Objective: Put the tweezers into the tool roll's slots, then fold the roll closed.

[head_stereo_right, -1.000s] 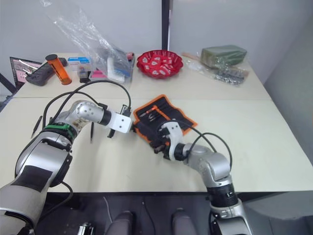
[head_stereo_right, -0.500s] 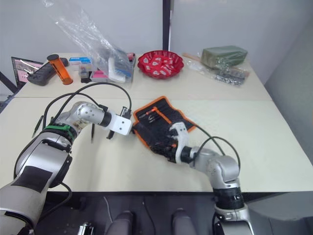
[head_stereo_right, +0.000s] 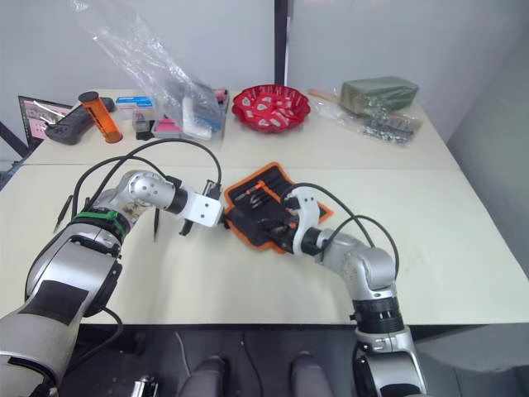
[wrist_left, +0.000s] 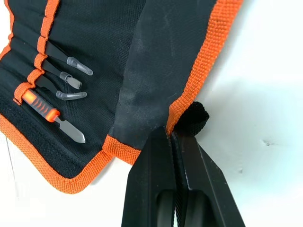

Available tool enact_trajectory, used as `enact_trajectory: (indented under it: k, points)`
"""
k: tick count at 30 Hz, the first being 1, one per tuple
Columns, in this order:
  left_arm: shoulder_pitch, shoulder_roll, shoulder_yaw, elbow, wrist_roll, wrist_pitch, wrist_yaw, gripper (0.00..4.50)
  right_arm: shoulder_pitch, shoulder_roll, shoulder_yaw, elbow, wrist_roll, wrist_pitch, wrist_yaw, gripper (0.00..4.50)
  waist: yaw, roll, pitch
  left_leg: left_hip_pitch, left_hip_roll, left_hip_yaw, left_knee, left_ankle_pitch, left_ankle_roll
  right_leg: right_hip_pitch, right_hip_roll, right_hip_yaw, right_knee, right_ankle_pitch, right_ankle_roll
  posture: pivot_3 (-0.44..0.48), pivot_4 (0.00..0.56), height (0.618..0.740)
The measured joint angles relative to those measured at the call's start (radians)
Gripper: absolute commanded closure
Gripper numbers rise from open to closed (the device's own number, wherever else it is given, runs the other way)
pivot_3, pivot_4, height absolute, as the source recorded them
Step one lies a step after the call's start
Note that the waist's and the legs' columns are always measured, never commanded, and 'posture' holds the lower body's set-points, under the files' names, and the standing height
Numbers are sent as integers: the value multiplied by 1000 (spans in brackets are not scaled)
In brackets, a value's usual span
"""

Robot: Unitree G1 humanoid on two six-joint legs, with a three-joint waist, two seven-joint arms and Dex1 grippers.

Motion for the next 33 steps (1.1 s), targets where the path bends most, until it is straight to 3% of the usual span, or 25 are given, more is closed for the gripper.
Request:
enact_trajectory:
  k: [6, 11, 15, 20, 23, 24, 33]
  points:
    - [13, -3, 44, 0, -57, 67, -44, 4500, 11, 4, 57, 35, -40, -5, 19, 4470, -1, 0, 0, 0, 0, 0, 0, 0, 0, 1, 0, 0, 0, 0, 0, 0, 150, 735]
    - [26, 0, 112, -2, -138, 177, -119, 2940, 1, 5, 67, 43, -52, -3, 21, 4500, -5, 0, 0, 1, 0, -1, 0, 0, 0, 1, 0, -1, 1, 0, 0, 0, 150, 735]
    - [-43, 24, 270, 1, -292, 453, -215, 1537, -8, 2, 68, 52, -63, 3, 33, 4500, -12, 0, 0, -1, 0, -3, 1, 1, 1, 1, 0, -3, 1, 0, 0, 0, 150, 735]
    - [-112, 15, 383, -102, -418, 646, -257, 48, -8, -10, 71, 52, -70, 8, 51, 4500, -11, 0, 0, 0, 0, -3, 0, 0, 1, 2, 0, -3, 1, 0, 0, 0, 150, 735]
    - [-75, -40, 400, -186, -462, 747, -253, 48, -8, -11, 73, 49, -70, 10, 57, 4500, -13, 1, 0, 1, 0, -3, 0, 0, 1, 2, -1, -3, 1, 0, 0, 0, 150, 735]
    - [-50, -57, 402, -214, -474, 779, -245, 277, -7, -11, 75, 46, -70, 11, 58, 4500, -15, 1, -1, 0, 0, -3, 0, 0, 1, 2, -1, -3, 1, 0, 0, 0, 150, 735]
    - [257, -171, 358, -484, -491, 920, -83, 3255, 28, -19, 72, -13, -70, 37, 40, 4500, -17, 1, -1, 0, -1, -4, 0, 1, 1, 2, -1, -3, 1, 0, 0, 0, 150, 735]
